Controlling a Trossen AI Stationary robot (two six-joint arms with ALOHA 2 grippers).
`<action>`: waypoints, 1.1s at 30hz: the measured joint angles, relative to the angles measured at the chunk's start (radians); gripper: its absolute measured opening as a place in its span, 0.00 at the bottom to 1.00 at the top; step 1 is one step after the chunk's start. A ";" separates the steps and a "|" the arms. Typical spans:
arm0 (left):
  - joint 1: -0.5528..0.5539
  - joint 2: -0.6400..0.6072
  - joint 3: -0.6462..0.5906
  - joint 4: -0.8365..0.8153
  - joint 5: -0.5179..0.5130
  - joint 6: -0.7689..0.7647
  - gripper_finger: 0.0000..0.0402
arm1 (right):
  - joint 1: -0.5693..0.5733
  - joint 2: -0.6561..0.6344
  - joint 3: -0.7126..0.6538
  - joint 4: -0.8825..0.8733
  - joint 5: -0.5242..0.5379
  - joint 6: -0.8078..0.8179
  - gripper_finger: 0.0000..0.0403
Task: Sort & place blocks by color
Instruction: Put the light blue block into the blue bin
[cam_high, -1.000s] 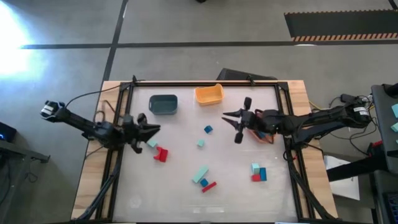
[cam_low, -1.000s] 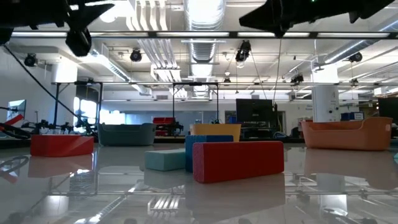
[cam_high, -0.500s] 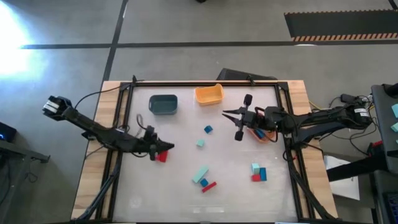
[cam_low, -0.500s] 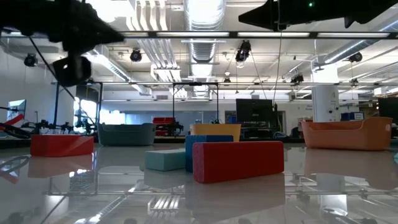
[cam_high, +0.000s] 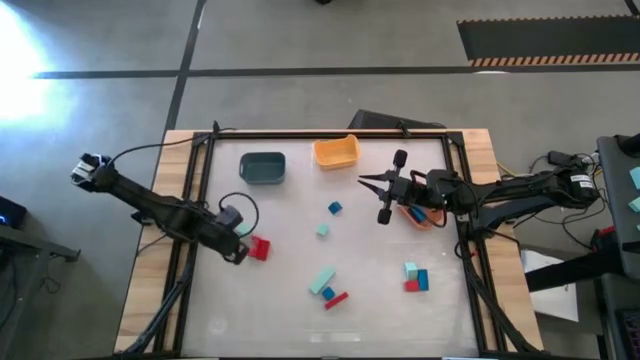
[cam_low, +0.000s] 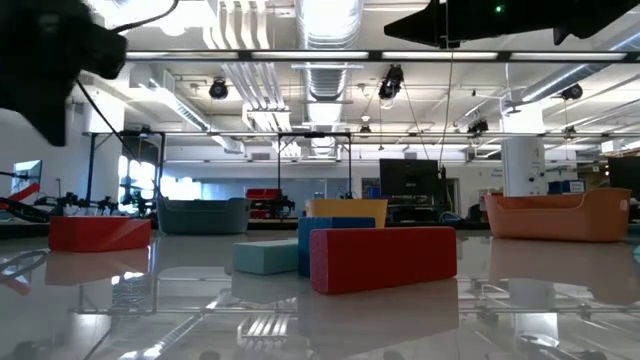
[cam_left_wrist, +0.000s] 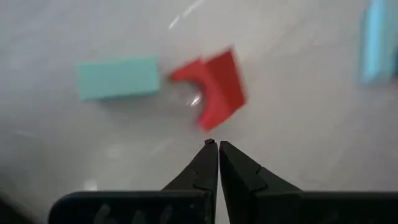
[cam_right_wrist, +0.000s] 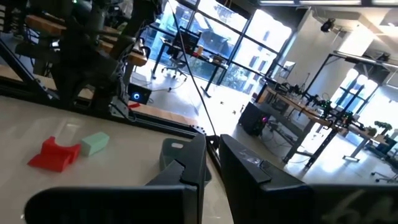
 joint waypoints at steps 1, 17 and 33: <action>0.000 -0.002 -0.001 -0.024 0.018 0.046 0.00 | 0.000 0.000 0.000 0.000 0.000 0.000 0.09; 0.076 0.062 -0.042 -0.041 0.050 0.702 0.30 | 0.000 0.000 0.001 -0.005 0.000 0.006 0.09; 0.234 0.280 -0.046 -0.040 -0.038 0.987 0.60 | -0.002 0.000 0.001 -0.025 0.008 -0.008 0.09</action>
